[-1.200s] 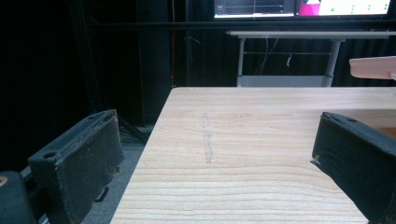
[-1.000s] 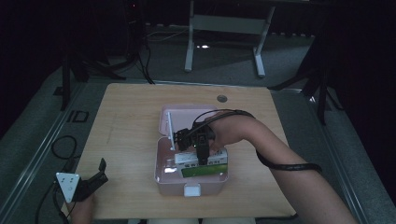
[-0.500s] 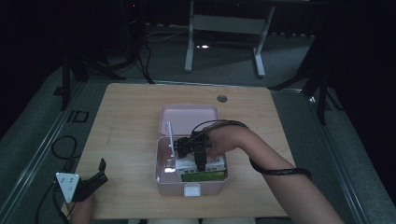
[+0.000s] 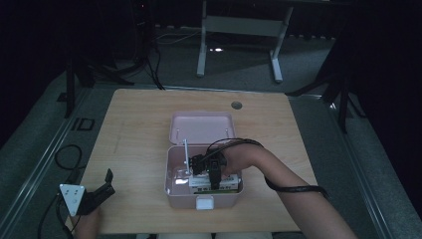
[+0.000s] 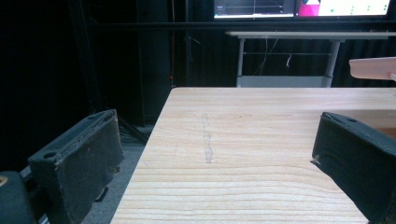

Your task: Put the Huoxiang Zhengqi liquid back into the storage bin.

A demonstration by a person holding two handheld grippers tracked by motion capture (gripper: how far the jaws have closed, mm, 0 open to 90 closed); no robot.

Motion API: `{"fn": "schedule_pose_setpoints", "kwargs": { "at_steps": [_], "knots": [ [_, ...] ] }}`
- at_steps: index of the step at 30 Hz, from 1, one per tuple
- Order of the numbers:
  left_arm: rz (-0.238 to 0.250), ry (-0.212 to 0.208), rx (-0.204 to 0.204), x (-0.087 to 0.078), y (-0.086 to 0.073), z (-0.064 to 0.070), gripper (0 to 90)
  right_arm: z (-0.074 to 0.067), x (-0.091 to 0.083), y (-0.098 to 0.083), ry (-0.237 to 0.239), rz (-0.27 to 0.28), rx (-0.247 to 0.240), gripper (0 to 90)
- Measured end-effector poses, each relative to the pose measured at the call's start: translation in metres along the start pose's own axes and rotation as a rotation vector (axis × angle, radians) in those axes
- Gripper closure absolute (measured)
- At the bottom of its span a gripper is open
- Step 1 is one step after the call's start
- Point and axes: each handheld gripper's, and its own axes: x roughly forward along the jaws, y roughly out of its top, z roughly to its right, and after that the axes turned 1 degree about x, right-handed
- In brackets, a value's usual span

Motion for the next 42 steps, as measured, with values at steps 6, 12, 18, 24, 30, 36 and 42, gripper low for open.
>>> {"fn": "schedule_pose_setpoints", "kwargs": {
  "at_steps": [6,12,18,24,30,36,42],
  "knots": [
    [0.0,-0.001,0.002,0.0,0.0,0.0,2.0,0.002,0.01,0.0,0.011,0.003,0.001,62.0],
    [-0.003,-0.001,0.002,0.0,0.0,0.0,2.0,0.004,0.016,-0.001,0.016,-0.005,0.001,61.6],
    [-0.001,-0.002,0.002,0.0,0.0,0.0,2.0,0.005,0.002,-0.009,0.01,0.034,0.022,56.1],
    [-0.001,-0.001,0.004,0.0,0.0,0.0,2.0,0.005,-0.033,-0.03,-0.051,0.123,0.052,51.8],
    [-0.002,-0.001,0.004,0.0,0.0,0.001,2.0,0.008,-0.061,-0.061,-0.101,0.204,0.1,48.8],
    [-0.002,-0.001,0.004,0.0,0.0,0.001,2.0,0.013,-0.074,-0.105,-0.174,0.316,0.172,38.6],
    [-0.001,-0.001,0.004,0.0,0.0,0.002,2.0,0.02,-0.073,-0.137,-0.186,0.376,0.256,30.4]
  ]
}}
